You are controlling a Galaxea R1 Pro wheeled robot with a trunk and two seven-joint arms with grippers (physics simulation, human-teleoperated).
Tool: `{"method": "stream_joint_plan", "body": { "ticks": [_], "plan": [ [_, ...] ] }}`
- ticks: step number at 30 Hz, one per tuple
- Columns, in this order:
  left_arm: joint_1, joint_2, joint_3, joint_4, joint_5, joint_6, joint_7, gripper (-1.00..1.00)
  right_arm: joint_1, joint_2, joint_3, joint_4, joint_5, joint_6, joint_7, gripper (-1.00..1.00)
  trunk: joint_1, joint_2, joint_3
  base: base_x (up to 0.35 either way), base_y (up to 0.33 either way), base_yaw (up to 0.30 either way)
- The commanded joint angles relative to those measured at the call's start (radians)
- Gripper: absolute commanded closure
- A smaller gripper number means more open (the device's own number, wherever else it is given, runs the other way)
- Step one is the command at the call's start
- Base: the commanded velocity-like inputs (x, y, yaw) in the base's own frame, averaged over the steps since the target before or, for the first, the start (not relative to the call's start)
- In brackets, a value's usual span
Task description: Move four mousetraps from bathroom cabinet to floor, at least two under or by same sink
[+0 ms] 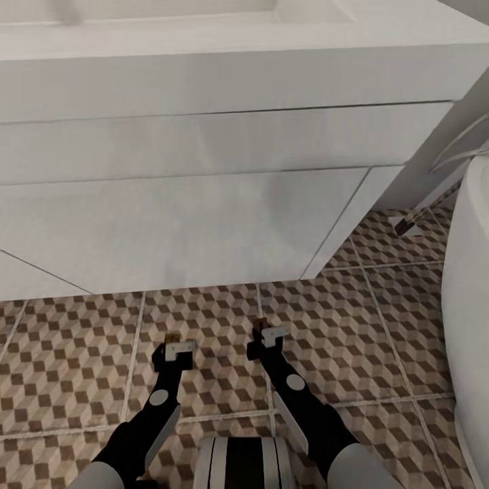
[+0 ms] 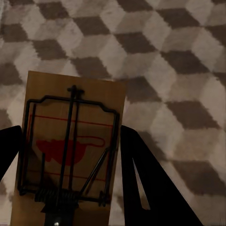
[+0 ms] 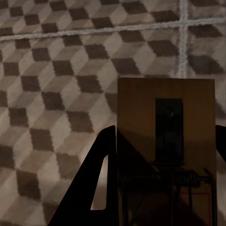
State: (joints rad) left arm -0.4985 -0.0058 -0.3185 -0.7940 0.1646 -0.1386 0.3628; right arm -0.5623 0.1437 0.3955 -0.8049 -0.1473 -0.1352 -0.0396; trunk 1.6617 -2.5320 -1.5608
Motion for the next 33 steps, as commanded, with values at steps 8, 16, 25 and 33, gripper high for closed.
{"method": "stream_joint_plan", "body": {
  "ticks": [8,16,25,33],
  "plan": [
    [0.0,-0.007,0.002,0.016,-0.003,-0.002,0.0,1.0,0.001,-0.001,0.003,-0.011,-0.001,0.001,0.001,1.0,0.002,-0.001,-0.019,0.004,0.0,0.0],
    [0.0,-0.009,0.006,0.019,-0.001,-0.002,0.001,1.0,0.002,-0.001,0.005,-0.013,-0.001,0.003,0.001,1.0,0.005,-0.003,-0.043,0.0,0.0,0.0],
    [0.0,-0.009,0.008,0.019,-0.001,0.001,0.001,1.0,0.002,-0.001,0.005,-0.013,-0.001,0.005,0.001,1.0,0.005,-0.003,-0.043,0.003,0.0,0.0],
    [0.0,-0.01,0.009,0.019,-0.002,-0.001,0.001,1.0,0.002,-0.001,0.007,-0.013,0.0,0.005,0.001,1.0,0.005,-0.003,-0.043,0.152,0.0,0.0]
  ]
}}
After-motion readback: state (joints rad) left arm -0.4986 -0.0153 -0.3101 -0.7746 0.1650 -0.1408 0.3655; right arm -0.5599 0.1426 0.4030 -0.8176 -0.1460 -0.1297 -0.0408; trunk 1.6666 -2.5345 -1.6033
